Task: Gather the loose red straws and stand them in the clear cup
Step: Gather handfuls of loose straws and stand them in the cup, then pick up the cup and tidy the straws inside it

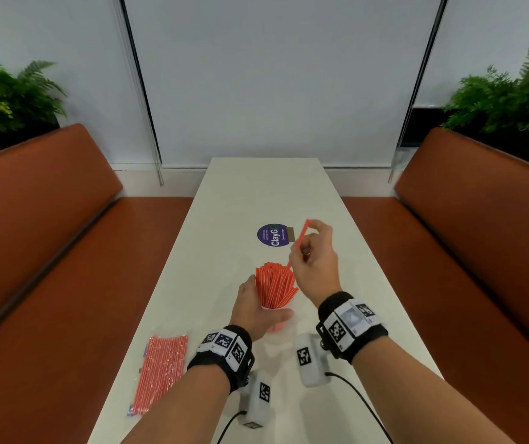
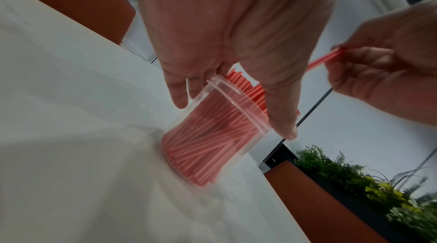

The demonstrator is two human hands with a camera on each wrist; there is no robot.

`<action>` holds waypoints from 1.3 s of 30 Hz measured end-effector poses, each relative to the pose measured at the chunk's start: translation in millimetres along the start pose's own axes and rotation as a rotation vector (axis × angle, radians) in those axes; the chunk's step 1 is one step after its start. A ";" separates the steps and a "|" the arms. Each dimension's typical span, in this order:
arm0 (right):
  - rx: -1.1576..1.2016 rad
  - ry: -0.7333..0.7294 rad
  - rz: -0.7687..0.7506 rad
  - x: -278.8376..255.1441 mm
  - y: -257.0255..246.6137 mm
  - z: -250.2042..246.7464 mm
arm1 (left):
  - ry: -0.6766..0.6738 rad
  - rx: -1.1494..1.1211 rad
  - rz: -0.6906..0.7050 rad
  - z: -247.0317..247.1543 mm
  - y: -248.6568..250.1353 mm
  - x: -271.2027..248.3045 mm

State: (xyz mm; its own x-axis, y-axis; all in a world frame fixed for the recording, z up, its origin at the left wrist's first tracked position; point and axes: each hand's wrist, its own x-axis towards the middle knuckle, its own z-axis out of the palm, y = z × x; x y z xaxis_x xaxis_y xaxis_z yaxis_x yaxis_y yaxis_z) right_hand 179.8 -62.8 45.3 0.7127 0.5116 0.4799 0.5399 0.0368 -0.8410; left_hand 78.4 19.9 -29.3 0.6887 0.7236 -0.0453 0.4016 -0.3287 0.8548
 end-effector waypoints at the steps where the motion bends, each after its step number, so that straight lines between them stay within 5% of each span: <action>1: -0.010 -0.047 -0.024 -3.9 6.4 5.5 | 0.007 -0.004 0.003 0.9 0.1 0.7; 8: -0.260 -0.176 -0.031 -16.0 54.3 21.0 | 0.015 -0.052 -0.007 4.2 -3.6 3.6; 15: -0.701 -0.651 -0.274 -9.9 59.7 37.0 | -0.011 -0.100 -0.009 4.7 -6.4 6.2; 22: -0.801 -0.584 -0.265 0.0 52.5 46.2 | -0.035 -0.093 -0.017 4.2 -6.3 6.2; 25: -0.854 -0.524 -0.387 -7.2 58.5 39.6 | -0.035 -0.086 -0.002 3.8 -5.0 6.1; 31: -0.936 -0.624 -0.388 -4.4 59.0 31.6 | -0.056 -0.029 -0.038 4.0 -5.1 2.7; 36: -1.038 -0.587 -0.410 -7.5 45.2 31.3 | -0.126 0.152 -0.125 -17.0 -6.2 -6.9; 39: -0.953 -0.480 -0.465 -10.6 22.2 42.3 | -0.055 0.412 -0.218 -42.4 -15.8 -15.9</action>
State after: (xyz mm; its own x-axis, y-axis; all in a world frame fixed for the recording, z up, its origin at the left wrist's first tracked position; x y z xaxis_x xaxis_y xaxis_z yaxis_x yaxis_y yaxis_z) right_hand 165.2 -31.1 11.0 0.2250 0.8982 0.3776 0.9681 -0.2498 0.0175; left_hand 35.6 39.3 -20.2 0.5879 0.7731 -0.2381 0.7393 -0.3940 0.5461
